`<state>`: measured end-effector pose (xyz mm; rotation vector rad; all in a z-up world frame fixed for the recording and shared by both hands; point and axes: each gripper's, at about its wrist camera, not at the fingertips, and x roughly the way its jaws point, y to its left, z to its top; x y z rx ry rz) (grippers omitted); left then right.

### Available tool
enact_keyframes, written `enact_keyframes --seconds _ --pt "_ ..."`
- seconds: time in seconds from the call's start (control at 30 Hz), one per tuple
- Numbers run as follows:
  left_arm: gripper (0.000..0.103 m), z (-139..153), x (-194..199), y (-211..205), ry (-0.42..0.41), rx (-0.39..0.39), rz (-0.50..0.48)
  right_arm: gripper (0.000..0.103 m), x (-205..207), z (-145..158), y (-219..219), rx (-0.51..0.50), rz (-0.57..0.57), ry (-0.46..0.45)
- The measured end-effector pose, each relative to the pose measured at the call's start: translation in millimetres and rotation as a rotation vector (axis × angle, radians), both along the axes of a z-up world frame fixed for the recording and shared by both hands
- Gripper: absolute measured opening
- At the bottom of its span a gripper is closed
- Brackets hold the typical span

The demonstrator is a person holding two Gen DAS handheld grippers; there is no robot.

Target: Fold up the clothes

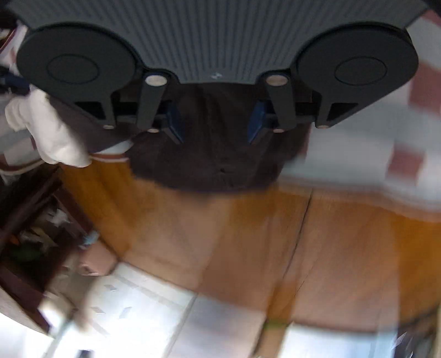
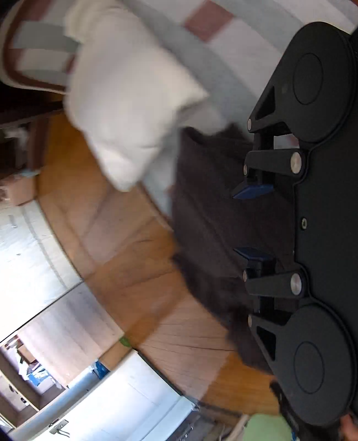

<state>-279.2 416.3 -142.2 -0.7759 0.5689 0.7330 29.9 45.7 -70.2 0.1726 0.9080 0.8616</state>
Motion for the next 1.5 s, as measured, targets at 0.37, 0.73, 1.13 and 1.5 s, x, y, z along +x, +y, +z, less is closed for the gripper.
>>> enact_keyframes --seconds 0.37,0.73,1.13,1.5 --pt "0.051 -3 7 37 -0.024 0.041 0.022 0.055 10 -53 55 -0.121 0.053 0.135" --pt "0.058 -21 1 47 -0.074 -0.029 -0.020 0.074 22 -73 172 -0.349 0.262 -0.089" --pt "0.016 -27 15 41 -0.109 -0.023 -0.107 0.004 -54 -29 130 -0.348 0.039 -0.468" --pt "0.004 51 3 -32 -0.313 0.318 -0.257 0.003 -78 54 86 -0.251 -0.041 -0.639"
